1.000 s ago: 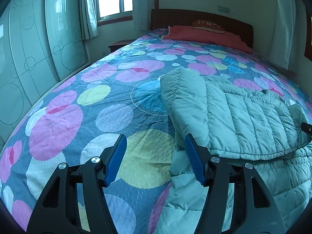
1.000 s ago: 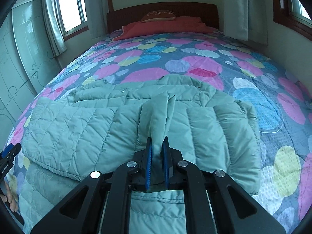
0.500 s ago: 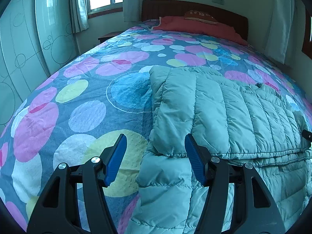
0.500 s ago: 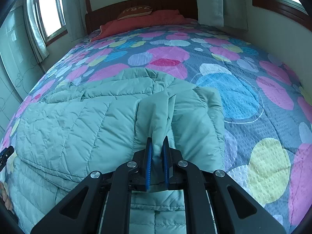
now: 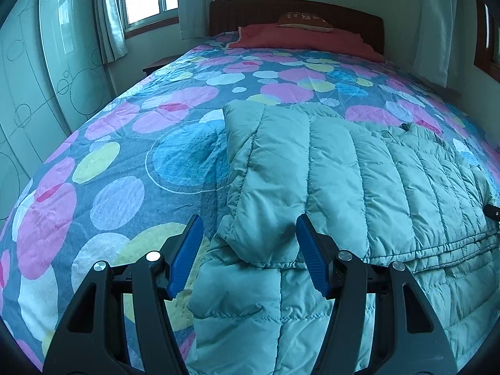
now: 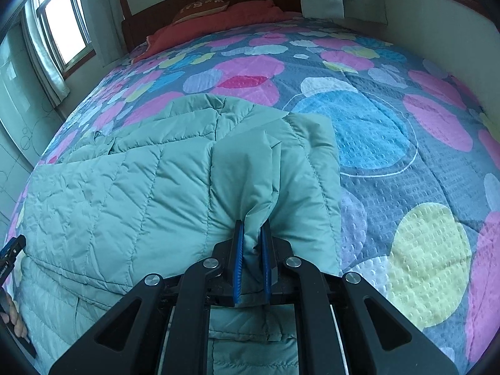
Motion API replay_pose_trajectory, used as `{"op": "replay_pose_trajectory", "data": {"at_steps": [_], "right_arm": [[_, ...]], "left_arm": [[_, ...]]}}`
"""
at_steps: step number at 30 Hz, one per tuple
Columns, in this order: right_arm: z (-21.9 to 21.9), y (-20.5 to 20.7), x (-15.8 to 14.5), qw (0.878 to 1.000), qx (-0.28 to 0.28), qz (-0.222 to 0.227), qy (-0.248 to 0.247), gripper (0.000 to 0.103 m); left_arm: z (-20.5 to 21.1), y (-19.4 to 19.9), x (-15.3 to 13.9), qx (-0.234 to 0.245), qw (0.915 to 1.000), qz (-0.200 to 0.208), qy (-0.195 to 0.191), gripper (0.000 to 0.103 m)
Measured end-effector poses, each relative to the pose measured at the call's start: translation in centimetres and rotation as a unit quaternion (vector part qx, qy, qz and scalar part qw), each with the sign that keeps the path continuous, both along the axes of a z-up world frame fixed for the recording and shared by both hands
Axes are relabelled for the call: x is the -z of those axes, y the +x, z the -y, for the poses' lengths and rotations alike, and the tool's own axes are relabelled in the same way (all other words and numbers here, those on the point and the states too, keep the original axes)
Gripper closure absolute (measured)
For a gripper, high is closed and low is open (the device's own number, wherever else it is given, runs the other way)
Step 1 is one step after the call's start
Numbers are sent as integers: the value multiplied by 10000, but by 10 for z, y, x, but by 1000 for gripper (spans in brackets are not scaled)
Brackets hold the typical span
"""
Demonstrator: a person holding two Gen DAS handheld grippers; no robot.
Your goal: Fold large clothes
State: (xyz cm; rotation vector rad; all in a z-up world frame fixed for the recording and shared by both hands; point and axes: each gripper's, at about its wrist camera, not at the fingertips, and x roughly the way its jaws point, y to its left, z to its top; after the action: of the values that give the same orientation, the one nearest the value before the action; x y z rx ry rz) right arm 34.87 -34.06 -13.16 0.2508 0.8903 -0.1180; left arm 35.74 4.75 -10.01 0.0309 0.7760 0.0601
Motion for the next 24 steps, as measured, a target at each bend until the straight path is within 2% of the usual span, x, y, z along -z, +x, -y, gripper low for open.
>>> {"op": "replay_pose_trajectory", "data": {"at_steps": [5, 9, 13, 16, 18, 21, 24], "right_arm": [[-6, -3, -26, 9995, 127, 234, -173, 91], [-28, 18, -33, 9988, -194, 351, -290, 90], [-47, 50, -20, 9986, -445, 164, -245, 91], [-51, 69, 2, 9983, -487, -157, -295, 90], [-46, 74, 15, 9984, -522, -194, -28, 90], [-40, 73, 16, 9985, -474, -122, 230, 90], [-50, 69, 2, 9988, -476, -120, -86, 90]], "left_arm": [[2, 16, -7, 18, 9999, 97, 100, 42], [9, 37, -9, 158, 9995, 171, 202, 42], [17, 57, 2, 224, 9988, 6, 440, 42], [13, 70, 19, 115, 9984, -347, 425, 40], [10, 74, 31, 119, 9979, -529, 360, 40], [9, 73, 32, 102, 9981, -541, 294, 41], [8, 67, 17, -81, 9988, -355, 314, 43]]}}
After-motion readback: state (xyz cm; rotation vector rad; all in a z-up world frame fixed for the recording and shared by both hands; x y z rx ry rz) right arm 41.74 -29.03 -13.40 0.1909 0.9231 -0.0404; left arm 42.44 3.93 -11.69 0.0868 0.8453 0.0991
